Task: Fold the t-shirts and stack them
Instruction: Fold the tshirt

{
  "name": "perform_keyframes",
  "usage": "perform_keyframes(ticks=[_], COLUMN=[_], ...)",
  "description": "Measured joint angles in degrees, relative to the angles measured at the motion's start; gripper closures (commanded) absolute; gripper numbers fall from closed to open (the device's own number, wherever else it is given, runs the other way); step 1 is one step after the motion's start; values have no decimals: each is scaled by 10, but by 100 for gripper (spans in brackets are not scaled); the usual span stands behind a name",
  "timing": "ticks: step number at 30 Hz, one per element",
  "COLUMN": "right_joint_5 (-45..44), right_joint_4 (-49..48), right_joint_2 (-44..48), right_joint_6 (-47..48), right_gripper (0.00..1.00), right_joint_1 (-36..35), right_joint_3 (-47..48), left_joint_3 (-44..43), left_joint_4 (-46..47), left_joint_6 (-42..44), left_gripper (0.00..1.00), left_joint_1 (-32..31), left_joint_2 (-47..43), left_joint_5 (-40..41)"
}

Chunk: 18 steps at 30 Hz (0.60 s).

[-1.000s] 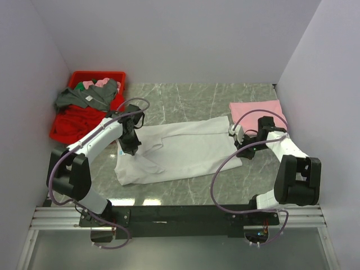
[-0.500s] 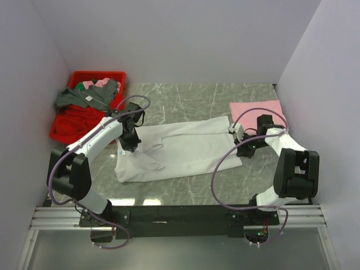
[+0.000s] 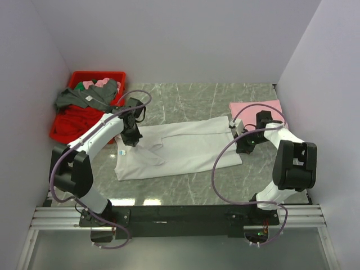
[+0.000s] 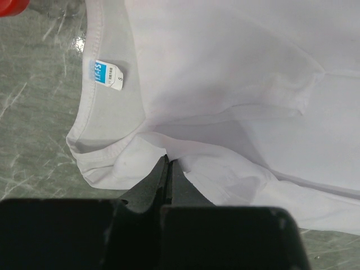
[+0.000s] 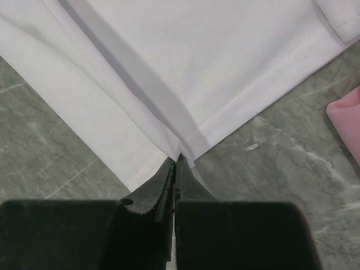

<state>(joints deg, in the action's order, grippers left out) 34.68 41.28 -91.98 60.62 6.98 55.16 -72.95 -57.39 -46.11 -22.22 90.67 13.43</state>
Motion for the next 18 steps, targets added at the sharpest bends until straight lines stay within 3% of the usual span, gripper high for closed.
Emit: perform_keyframes(ticks=[18], right_joint_5=[-6], right_joint_4=[-3], right_joint_2=[-36], right_joint_6=[-26], right_gripper=[100], right_joint_1=[0], right_joint_3=[28], left_joint_3=[-11], left_joint_4=[2], left_joint_6=[5], left_gripper=[100], left_joint_1=[1], left_joint_2=[11], left_joint_5=[11])
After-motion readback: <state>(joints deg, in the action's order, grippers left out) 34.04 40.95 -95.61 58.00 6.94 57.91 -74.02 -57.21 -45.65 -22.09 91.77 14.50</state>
